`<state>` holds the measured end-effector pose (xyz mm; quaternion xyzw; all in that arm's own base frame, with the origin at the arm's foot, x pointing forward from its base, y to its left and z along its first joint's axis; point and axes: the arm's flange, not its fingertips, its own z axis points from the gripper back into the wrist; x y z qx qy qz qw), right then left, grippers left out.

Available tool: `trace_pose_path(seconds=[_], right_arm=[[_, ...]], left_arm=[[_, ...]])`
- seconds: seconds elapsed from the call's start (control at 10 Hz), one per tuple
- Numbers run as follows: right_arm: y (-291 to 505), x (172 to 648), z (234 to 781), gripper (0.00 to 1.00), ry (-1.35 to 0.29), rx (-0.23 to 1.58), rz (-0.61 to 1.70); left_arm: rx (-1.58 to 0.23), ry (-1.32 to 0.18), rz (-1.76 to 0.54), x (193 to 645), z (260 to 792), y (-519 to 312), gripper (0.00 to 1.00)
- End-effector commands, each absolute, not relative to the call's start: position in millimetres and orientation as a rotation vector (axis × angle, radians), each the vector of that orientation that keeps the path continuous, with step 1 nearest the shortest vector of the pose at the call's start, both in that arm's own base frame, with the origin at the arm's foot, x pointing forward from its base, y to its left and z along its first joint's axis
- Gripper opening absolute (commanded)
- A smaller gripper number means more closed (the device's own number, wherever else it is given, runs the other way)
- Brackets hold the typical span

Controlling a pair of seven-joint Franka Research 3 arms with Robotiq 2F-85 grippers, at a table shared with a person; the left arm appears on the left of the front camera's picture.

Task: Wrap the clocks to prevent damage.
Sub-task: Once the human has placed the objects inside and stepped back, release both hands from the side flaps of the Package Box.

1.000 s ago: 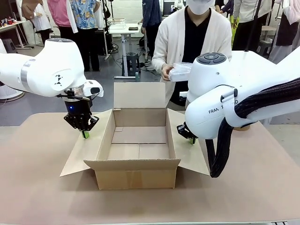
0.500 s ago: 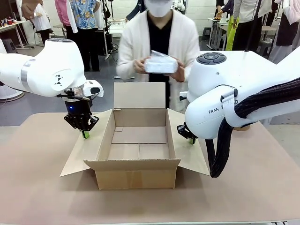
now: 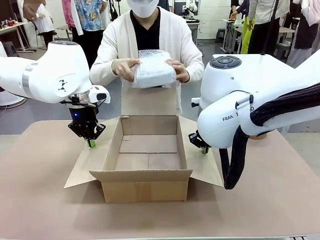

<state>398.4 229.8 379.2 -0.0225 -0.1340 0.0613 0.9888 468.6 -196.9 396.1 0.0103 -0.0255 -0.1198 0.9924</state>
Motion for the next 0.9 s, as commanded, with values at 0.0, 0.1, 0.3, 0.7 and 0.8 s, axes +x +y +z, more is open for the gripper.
trace_pose_path(seconds=[0.0,0.1,0.3,0.7,0.8], right_arm=[[229.8,397.5,375.6,0.01,-0.263,-0.046,0.122],[229.8,397.5,375.6,0.01,-0.263,-0.046,0.122],[229.8,397.5,375.6,0.01,-0.263,-0.046,0.122],[229.8,397.5,375.6,0.01,-0.263,-0.046,0.122],[229.8,397.5,375.6,0.01,-0.263,-0.046,0.122]], left_arm=[[0.022,-0.052,-0.243,468.0,395.5,-197.6,0.00],[0.022,-0.052,-0.243,468.0,395.5,-197.6,0.00],[0.022,-0.052,-0.243,468.0,395.5,-197.6,0.00],[0.022,-0.052,-0.243,468.0,395.5,-197.6,0.00],[0.022,-0.052,-0.243,468.0,395.5,-197.6,0.00]])
